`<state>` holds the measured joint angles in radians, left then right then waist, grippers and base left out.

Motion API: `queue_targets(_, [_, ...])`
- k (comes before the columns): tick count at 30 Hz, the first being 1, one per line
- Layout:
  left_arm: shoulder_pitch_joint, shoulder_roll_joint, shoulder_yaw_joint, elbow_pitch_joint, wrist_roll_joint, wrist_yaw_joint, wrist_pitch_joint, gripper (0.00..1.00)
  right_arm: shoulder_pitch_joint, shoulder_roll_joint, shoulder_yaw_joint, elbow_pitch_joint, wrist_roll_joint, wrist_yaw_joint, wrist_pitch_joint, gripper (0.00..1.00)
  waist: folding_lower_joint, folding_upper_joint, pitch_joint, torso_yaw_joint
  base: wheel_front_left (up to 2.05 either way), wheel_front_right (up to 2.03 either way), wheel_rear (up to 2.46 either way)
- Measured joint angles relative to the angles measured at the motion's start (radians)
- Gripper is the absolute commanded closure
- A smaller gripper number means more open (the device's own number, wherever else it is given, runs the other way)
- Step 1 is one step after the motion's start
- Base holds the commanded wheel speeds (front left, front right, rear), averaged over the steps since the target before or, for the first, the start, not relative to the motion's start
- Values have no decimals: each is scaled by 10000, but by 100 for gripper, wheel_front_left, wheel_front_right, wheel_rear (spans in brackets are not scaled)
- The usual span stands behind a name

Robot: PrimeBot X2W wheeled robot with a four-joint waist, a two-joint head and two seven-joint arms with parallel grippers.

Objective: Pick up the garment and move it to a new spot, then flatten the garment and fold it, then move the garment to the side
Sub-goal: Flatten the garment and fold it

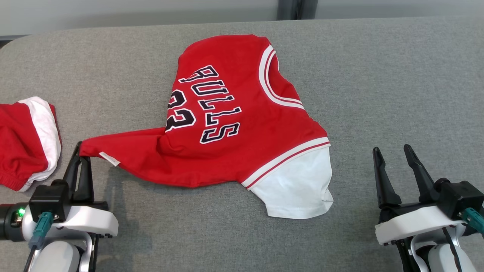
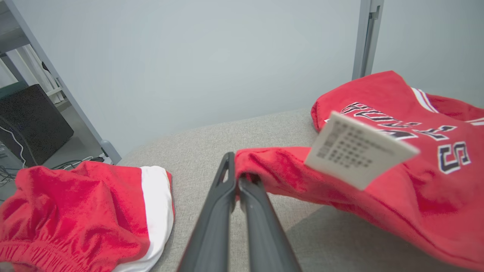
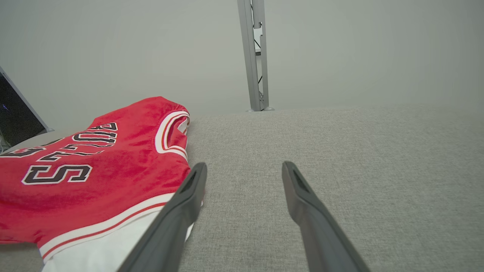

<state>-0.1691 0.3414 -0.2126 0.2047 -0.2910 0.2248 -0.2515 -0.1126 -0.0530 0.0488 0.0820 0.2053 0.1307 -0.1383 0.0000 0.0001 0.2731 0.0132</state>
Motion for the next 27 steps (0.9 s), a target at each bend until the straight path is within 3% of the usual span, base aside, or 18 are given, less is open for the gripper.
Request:
queue_targets(4, [289, 69, 207, -474, -207, 136, 63, 100, -17, 8, 71, 33, 54, 0, -29, 0, 0, 0, 15, 8, 0, 0, 0])
queue_targets(7, [650, -169, 203, -207, -662, -15, 255, 100, -111, 19, 161, 71, 92, 0, -71, 0, 0, 0, 55, -47, 0, 0, 0])
queue_targets(8, [696, -295, 184, -73, -800, -59, 276, 86, -146, 21, 184, 88, 125, 0, -92, 0, 0, 0, 73, -67, 0, 0, 0])
queue_targets(9, [762, -577, 161, 320, -1154, -276, 297, 60, -177, 19, 201, 146, 153, 0, -128, 0, 0, 0, 108, -105, 0, 0, 0])
queue_targets(10, [784, -698, 130, 568, -1279, -387, 293, 0, -186, 21, 209, 178, 157, 0, -138, 0, 0, 0, 123, -124, 0, 0, 0])
queue_targets(16, [831, -1198, 226, 1315, -1674, -550, 58, 0, -186, 27, 176, 341, 163, 0, -219, 0, 0, 0, 4, -154, 0, 0, 0])
queue_targets(27, [1424, -1177, 878, 1095, -1944, -529, -75, 0, 170, 35, 29, 389, 157, 0, -211, 0, 0, 0, -775, 4, 0, 0, 0])
